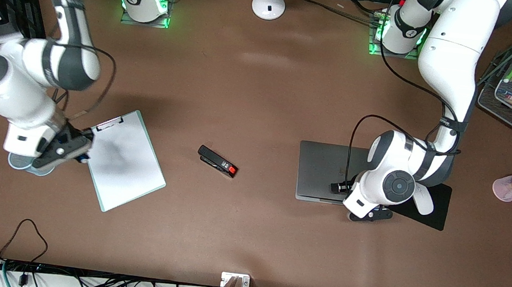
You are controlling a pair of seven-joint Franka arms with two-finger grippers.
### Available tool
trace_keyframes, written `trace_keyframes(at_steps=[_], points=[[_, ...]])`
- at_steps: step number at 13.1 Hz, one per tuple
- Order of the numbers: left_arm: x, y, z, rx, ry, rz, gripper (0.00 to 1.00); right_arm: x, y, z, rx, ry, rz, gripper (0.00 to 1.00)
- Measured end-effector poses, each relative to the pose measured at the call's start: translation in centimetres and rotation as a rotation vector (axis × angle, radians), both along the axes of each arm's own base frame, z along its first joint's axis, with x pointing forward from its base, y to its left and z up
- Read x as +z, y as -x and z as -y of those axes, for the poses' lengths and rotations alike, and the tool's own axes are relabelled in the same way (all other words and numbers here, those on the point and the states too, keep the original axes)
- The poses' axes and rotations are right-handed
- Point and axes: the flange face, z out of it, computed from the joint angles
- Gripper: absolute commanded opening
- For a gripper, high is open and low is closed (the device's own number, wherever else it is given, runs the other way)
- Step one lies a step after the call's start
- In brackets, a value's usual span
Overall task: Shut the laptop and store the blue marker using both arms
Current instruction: 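Push the laptop lid shut with the left gripper while the right gripper lifts the marker, then carry the marker over the light-blue cup while the left gripper withdraws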
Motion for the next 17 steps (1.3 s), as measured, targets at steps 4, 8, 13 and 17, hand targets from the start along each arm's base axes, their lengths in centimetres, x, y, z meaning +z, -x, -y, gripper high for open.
trace_keyframes(at_steps=[4,8,13,17], points=[[-0.6,0.0,0.0,-0.004,0.001,-0.001,1.00,2.6,0.0,6.5,0.205,0.069,0.037,0.00],[0.5,-0.5,0.4,-0.016,0.009,0.021,1.00,5.8,0.4,7.6,0.383,0.071,0.092,0.00],[10.6,-2.9,-2.2,0.009,0.032,0.173,1.00,4.7,2.0,12.5,0.569,-0.128,0.089,0.00],[20.7,-3.2,-10.1,0.068,0.038,0.258,1.00,3.7,3.4,14.9,0.803,-0.226,0.117,0.00]])
